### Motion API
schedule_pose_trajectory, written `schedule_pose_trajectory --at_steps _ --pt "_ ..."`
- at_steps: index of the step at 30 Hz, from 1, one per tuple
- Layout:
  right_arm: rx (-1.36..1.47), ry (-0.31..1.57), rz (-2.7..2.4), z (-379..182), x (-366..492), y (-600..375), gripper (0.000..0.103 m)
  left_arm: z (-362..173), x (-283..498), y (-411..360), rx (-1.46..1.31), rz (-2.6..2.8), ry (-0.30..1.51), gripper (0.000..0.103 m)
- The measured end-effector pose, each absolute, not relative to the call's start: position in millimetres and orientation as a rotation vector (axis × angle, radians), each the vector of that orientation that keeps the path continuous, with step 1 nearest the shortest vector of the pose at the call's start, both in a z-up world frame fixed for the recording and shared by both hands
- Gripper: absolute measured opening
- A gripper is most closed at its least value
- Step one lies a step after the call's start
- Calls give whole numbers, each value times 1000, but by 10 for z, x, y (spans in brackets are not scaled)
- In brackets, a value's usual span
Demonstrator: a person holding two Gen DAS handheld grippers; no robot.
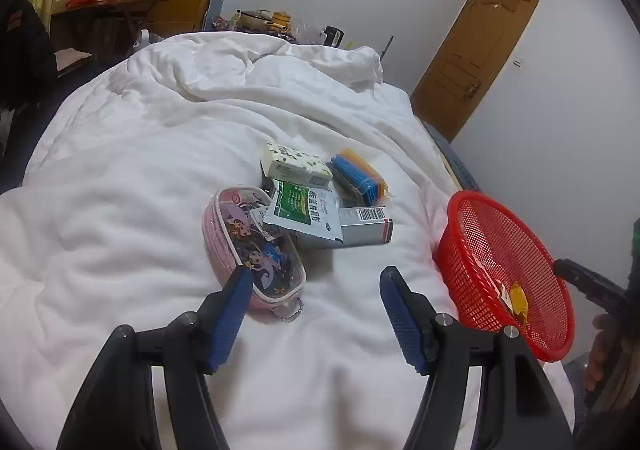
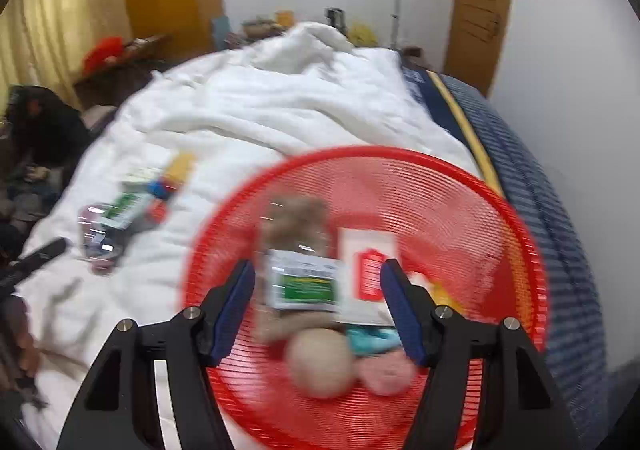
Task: Organize soft objects
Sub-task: 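Move both tools back from the basket toward the pile on the bed, then grasp the pink cartoon zipper pouch with the left tool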
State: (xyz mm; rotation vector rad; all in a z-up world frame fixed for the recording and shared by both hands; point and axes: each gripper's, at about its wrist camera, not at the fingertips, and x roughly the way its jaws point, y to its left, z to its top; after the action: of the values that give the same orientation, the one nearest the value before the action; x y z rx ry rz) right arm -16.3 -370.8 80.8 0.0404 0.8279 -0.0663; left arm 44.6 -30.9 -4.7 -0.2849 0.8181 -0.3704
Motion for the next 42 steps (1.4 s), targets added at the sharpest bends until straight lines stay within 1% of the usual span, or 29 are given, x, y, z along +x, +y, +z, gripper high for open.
schedule_pose_trajectory --at_steps 4,6,7,8,11,16,20,25,28,32,38,42 --pt "77 772 54 877 -215 -3439 65 -59 442 -309 -289 -374 822 69" --pt "116 744 115 917 -234 -3309 72 -88 469 -293 -302 -373 834 69" --pt "138 734 143 926 -241 -3253 77 -104 480 -286 -308 -375 841 69" --pt "156 729 172 921 -243 -3195 78 -119 484 -273 -314 -373 844 69" --pt "154 752 240 870 -185 -2963 78 -155 496 -242 -321 -368 850 69" --pt "227 845 350 622 35 -2631 78 -207 529 -125 -357 -343 854 69" --pt "147 916 329 436 266 -2316 78 -248 568 4 -387 -322 860 69" --pt "105 989 298 352 511 -2131 78 -345 624 131 -428 -292 891 69" --pt "87 982 277 296 535 -2061 78 -403 649 133 -426 -278 911 69" --pt "188 944 235 111 429 -2165 78 -449 698 73 -402 -265 922 69" --pt "164 954 207 -57 397 -2144 78 -469 856 -142 -332 -264 944 69" --pt "156 966 226 -108 401 -2105 78 -637 1018 -119 -410 -311 1005 69"
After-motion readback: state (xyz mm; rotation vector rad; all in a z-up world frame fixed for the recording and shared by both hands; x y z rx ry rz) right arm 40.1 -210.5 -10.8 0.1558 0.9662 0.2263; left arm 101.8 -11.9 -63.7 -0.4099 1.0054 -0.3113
